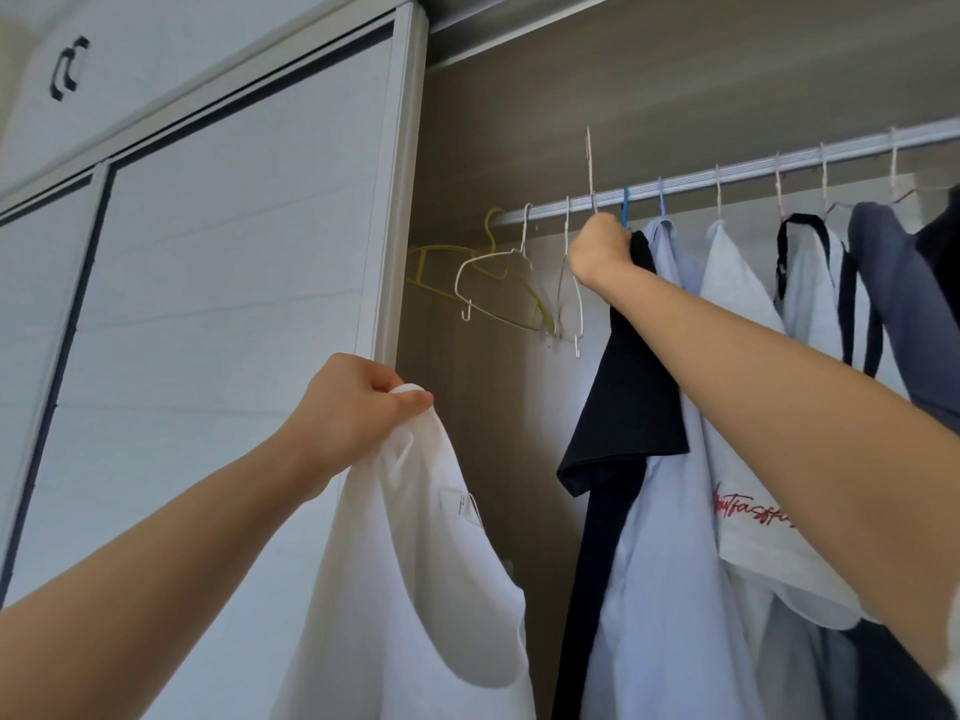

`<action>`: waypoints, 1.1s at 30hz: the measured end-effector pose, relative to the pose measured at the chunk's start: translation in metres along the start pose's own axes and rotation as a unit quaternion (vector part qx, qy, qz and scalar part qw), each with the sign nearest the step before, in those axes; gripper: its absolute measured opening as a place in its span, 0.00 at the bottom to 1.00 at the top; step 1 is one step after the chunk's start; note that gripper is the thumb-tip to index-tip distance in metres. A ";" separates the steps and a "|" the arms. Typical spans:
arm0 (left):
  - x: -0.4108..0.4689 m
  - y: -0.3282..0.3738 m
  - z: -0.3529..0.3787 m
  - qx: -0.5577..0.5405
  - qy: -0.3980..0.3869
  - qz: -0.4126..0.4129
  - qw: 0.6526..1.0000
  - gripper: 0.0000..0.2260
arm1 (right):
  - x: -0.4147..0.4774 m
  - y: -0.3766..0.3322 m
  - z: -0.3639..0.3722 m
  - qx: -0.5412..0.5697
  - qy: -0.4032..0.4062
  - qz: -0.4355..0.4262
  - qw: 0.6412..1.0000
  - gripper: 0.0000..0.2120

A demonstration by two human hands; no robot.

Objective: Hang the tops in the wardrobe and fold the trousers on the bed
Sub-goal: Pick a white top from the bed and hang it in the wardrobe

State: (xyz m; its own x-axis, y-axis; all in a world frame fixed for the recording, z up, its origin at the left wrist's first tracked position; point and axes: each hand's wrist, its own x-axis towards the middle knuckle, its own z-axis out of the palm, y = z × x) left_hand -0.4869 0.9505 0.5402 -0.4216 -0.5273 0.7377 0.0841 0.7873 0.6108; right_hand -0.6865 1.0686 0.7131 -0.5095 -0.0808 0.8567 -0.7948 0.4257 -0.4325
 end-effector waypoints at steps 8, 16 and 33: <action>-0.019 0.007 -0.008 -0.021 0.007 -0.009 1.000 0.12 | -0.068 -0.007 -0.011 -0.003 0.040 -0.031 0.999 0.15; -0.066 0.009 -0.015 -0.034 -0.004 -0.077 0.996 0.13 | -0.183 0.009 -0.055 0.076 0.000 -0.066 0.995 0.04; -0.143 0.008 -0.009 0.083 0.021 -0.148 0.985 0.10 | -0.336 0.109 -0.166 0.453 0.044 0.044 0.889 0.18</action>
State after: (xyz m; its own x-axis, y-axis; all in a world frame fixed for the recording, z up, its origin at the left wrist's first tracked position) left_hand -0.4180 1.0294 0.4420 -0.3675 -0.7517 0.5477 -0.1868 0.6365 0.7483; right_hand -0.5471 1.2922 0.4243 -0.5866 0.0052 0.8099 -0.7131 -0.4772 -0.5135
